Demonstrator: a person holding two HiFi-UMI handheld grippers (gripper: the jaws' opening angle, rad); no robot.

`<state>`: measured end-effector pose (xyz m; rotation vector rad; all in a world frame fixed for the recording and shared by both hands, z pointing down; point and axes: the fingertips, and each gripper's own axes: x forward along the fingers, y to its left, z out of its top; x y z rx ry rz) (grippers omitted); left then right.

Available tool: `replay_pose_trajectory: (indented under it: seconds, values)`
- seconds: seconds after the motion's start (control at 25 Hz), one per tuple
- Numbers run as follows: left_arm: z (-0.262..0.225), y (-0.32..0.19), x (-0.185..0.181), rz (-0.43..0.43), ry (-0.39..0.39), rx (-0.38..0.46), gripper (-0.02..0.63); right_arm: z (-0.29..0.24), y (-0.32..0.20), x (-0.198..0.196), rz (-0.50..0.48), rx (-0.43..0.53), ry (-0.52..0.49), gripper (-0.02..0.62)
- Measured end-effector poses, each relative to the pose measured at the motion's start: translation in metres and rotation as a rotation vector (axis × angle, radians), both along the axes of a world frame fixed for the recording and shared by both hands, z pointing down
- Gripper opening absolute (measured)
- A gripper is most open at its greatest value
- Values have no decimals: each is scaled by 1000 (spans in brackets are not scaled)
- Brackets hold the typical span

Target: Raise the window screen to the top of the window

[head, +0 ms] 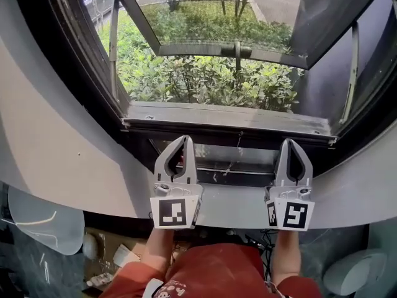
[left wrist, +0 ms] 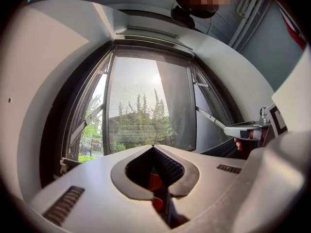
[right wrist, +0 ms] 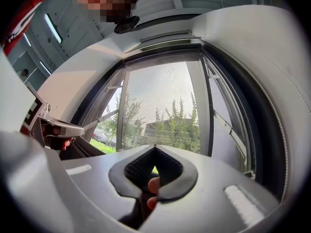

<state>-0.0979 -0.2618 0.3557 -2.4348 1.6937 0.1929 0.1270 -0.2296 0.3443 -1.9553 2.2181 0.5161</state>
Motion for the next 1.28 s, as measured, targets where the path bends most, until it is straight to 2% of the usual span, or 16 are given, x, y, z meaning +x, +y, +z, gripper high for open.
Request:
replay_pose_trajectory:
  seconds: [0.24,0.44,0.68,0.72,0.76,0.88,1.08,1.28]
  values:
    - [4,-9,13,-12,-62,3,5,4,-7,9,-21,-11,25,9]
    - [9,-14,15,-28,-155,16,5,17,-13,7,-80,-49,65,9]
    - [19,-17,25,-3,-386,48,26,32,-18,-1,-145,-116,180,12]
    - [23,-18,27,4,-419,46,35,35,-19,-3,-162,-134,201,62]
    - [27,-19,29,12,-447,47,44,38,-20,-5,-174,-147,224,81]
    - [38,-20,36,48,-529,64,66,45,-22,-7,-171,-167,324,81]
    - [53,-21,39,94,-670,76,93,66,-26,-10,-160,-237,579,117]
    - [71,-26,35,104,-895,80,117,80,-31,-8,-97,-242,844,135]
